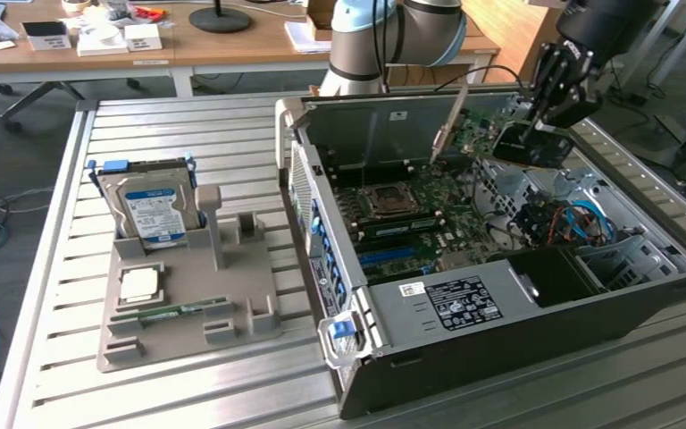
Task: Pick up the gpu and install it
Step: 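Insert the gpu into the slot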
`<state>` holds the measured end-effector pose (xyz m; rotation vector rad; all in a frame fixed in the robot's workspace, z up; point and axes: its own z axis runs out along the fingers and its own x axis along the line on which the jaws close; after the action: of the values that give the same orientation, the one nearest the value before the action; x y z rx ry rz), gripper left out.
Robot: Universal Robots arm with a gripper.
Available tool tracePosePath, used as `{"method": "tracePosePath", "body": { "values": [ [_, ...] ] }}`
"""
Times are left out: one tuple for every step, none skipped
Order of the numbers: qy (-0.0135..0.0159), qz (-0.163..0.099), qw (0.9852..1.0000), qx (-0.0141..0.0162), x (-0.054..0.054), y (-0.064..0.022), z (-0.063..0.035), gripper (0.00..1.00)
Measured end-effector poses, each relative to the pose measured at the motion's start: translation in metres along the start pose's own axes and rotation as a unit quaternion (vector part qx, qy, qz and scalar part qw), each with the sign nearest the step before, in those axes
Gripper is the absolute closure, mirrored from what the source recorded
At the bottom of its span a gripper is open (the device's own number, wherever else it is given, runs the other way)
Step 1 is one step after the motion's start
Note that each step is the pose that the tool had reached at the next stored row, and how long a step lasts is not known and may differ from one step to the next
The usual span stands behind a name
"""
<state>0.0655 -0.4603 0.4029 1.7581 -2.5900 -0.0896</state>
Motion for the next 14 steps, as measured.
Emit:
{"method": "tracePosePath", "body": {
  "values": [
    [0.0002,-0.006,1.0,0.0002,0.0,0.0,0.0,0.73],
    [0.0,-0.01,1.0,0.0012,0.0001,0.0,0.0001,0.73],
    [-0.0004,-0.014,0.9999,0.0028,0.0,0.0,0.0002,0.73],
    [-0.001,-0.018,0.9998,0.0047,0.0,0.0,0.0003,0.73],
    [-0.0016,-0.023,0.9997,0.0069,0.0,0.0,0.0005,0.73],
    [-0.0024,-0.027,0.9996,0.0092,0.0,0.0,0.0006,0.73],
    [-0.0032,-0.031,0.9994,0.0118,0.0,0.0,0.0007,0.73],
    [-0.0037,-0.034,0.9993,0.0138,0.0001,0.0,0.0007,0.73],
    [-0.004,-0.036,0.9992,0.0146,0.0001,0.0001,0.0007,0.73],
    [-0.0041,-0.036,0.9992,0.0148,0.0001,0.0001,0.0007,0.73],
    [-0.0042,-0.038,0.9992,0.0151,0.0001,0.0001,0.0008,0.73],
    [-0.0043,-0.041,0.999,0.0156,0.0001,0.0002,0.0008,0.73],
    [-0.0043,-0.046,0.9988,0.0157,0.0001,0.0002,0.0009,0.73],
    [-0.0041,-0.053,0.9985,0.0157,0.0001,0.0002,0.0009,0.73]
  ]
}}
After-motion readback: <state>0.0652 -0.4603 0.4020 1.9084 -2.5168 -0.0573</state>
